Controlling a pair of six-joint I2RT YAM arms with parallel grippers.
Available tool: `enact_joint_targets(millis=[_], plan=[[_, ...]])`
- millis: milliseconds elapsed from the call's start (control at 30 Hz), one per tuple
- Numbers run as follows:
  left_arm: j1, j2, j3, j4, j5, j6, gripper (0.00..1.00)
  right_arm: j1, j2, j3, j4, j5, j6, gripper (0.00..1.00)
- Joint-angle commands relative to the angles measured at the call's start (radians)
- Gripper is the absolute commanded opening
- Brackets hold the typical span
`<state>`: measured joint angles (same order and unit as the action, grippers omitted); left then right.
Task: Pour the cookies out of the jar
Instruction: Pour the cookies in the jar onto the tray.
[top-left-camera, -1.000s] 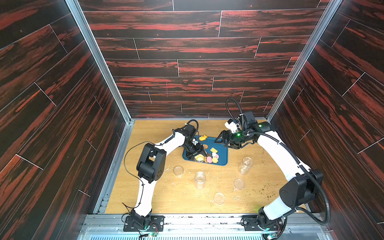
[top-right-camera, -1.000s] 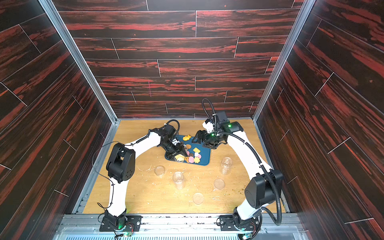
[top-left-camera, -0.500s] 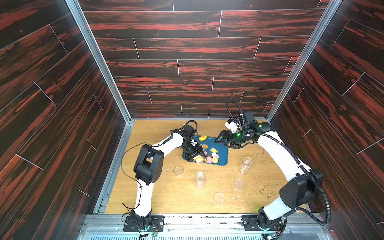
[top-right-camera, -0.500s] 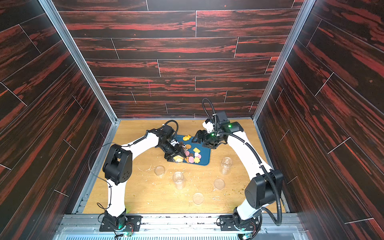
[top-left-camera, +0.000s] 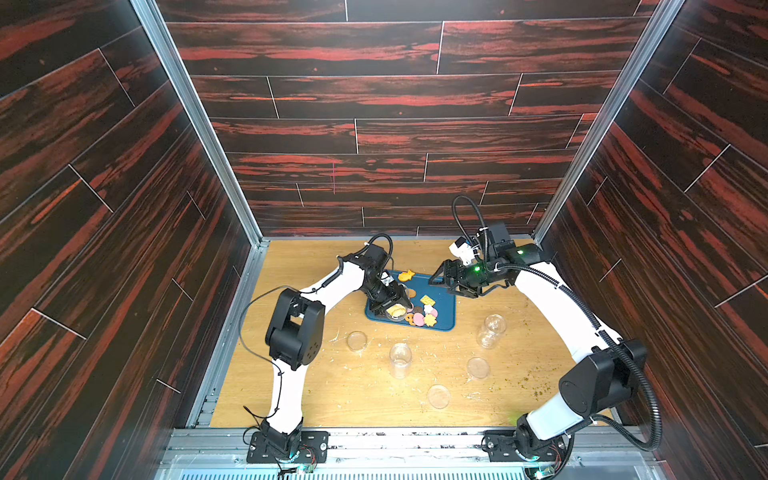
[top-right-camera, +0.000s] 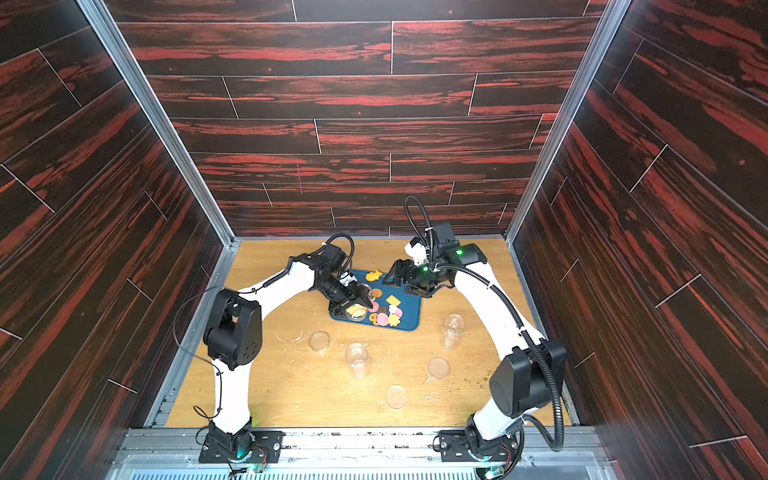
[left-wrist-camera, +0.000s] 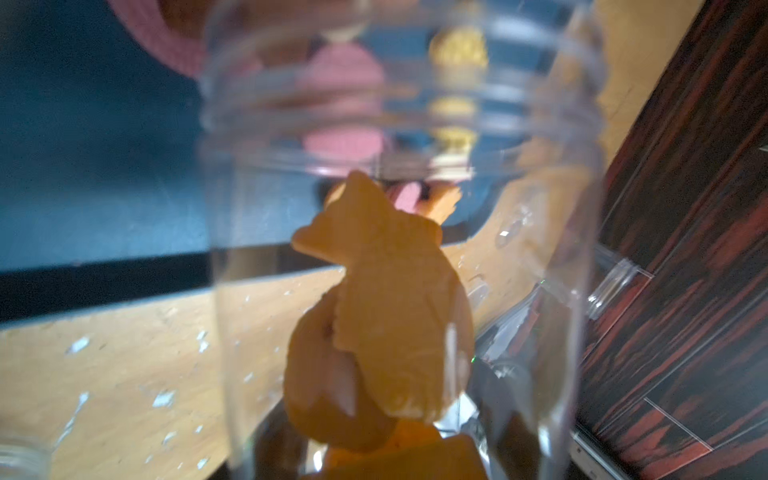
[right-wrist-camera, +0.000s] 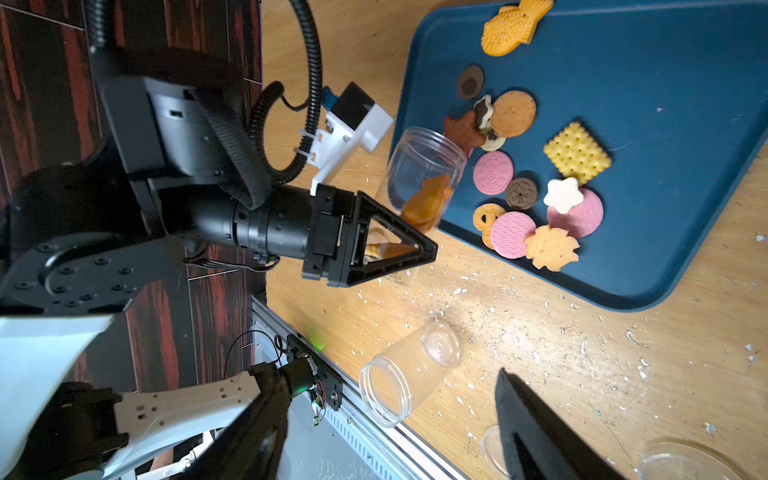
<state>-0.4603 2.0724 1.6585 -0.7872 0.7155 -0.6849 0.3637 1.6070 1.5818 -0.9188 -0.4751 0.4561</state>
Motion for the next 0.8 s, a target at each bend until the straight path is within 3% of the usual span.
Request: enact_joint_targets(millis=[0, 100, 167, 200, 267, 333, 433, 500, 567, 667, 733, 767], plan=[[0.007, -0.002, 0.051, -0.049, 0.029, 0.004, 0.58, 0.004, -0.029, -0.001, -0.007, -0.012, 0.004, 0.81], [-0.012, -0.049, 0.025, -0.086, -0.011, 0.068, 0.58, 0.004, -0.034, 0.003, -0.008, 0.002, -0.003, 0.82], [0.005, -0.058, -0.046, 0.087, -0.025, -0.035, 0.58, 0.004, -0.031, -0.006, 0.001, -0.001, -0.004, 0.82], [0.010, -0.040, -0.023, 0.088, 0.008, -0.044, 0.58, 0.004, -0.024, -0.004, 0.001, -0.009, -0.001, 0.82], [-0.004, -0.017, 0.072, -0.072, 0.018, 0.033, 0.57, 0.005, -0.019, 0.009, -0.006, -0.022, 0.003, 0.81], [-0.021, -0.058, 0.053, -0.105, -0.025, 0.095, 0.58, 0.005, -0.031, 0.006, -0.001, -0.002, -0.001, 0.81], [0.003, -0.057, -0.031, 0.068, -0.028, -0.005, 0.57, 0.004, -0.023, 0.001, 0.000, -0.008, -0.004, 0.82], [0.005, -0.003, 0.059, -0.039, 0.024, 0.028, 0.57, 0.005, -0.018, 0.009, -0.006, -0.017, -0.001, 0.81], [-0.013, -0.015, 0.113, -0.138, -0.008, 0.085, 0.57, 0.005, -0.022, 0.022, -0.012, -0.005, -0.007, 0.81], [-0.003, -0.086, -0.006, 0.067, -0.037, -0.014, 0.58, 0.004, -0.024, 0.015, -0.013, 0.007, -0.012, 0.81], [0.019, -0.019, 0.050, 0.110, -0.008, -0.049, 0.58, 0.004, -0.020, 0.004, -0.003, -0.011, -0.003, 0.81], [0.021, 0.023, 0.116, 0.040, 0.025, -0.025, 0.57, 0.004, -0.018, 0.007, -0.004, -0.017, -0.001, 0.82]])
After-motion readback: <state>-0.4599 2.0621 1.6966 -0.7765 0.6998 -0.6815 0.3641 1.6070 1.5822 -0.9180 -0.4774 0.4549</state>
